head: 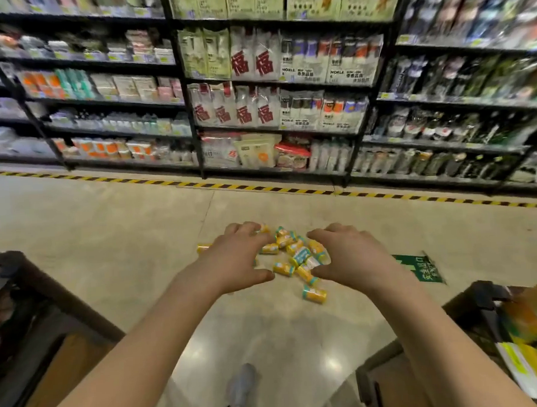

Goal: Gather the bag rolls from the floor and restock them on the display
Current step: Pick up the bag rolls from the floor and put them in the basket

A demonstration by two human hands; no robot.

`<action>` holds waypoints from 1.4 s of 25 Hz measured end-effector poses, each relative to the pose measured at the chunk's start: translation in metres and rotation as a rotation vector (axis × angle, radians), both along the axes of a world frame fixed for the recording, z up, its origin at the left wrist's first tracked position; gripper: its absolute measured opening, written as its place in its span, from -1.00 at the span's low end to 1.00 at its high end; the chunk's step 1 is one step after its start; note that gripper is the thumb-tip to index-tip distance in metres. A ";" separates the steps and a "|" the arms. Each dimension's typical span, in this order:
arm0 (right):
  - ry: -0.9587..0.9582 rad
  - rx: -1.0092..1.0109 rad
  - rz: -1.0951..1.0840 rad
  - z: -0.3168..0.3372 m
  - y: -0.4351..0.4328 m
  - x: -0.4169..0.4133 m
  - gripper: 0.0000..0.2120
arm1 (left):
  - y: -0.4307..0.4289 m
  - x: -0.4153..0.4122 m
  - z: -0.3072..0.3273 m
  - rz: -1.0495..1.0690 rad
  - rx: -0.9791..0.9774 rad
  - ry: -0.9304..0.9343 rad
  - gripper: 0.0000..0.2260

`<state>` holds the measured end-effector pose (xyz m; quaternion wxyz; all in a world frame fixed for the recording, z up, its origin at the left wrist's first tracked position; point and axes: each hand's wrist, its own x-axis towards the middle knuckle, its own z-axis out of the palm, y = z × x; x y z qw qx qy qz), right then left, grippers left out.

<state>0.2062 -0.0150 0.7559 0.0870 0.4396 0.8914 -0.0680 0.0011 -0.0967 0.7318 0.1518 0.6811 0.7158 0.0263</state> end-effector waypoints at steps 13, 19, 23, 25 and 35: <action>-0.130 -0.179 -0.217 -0.067 0.272 -0.038 -0.40 | 0.317 -0.060 -0.078 -0.276 -0.191 -0.087 -0.36; -0.103 -0.288 -0.212 -0.179 0.393 -0.012 -0.43 | 0.428 -0.040 -0.184 -0.234 -0.316 -0.119 -0.38; -0.080 -0.394 -0.234 -0.299 0.467 -0.001 -0.43 | 0.484 -0.034 -0.297 -0.192 -0.384 -0.195 -0.41; -0.065 -0.434 -0.263 -0.382 0.491 0.000 -0.43 | 0.504 -0.034 -0.375 -0.177 -0.427 -0.209 -0.42; 0.010 -0.571 -0.414 -0.789 0.439 -0.026 -0.48 | 0.547 -0.050 -0.736 -0.189 -0.556 -0.078 -0.32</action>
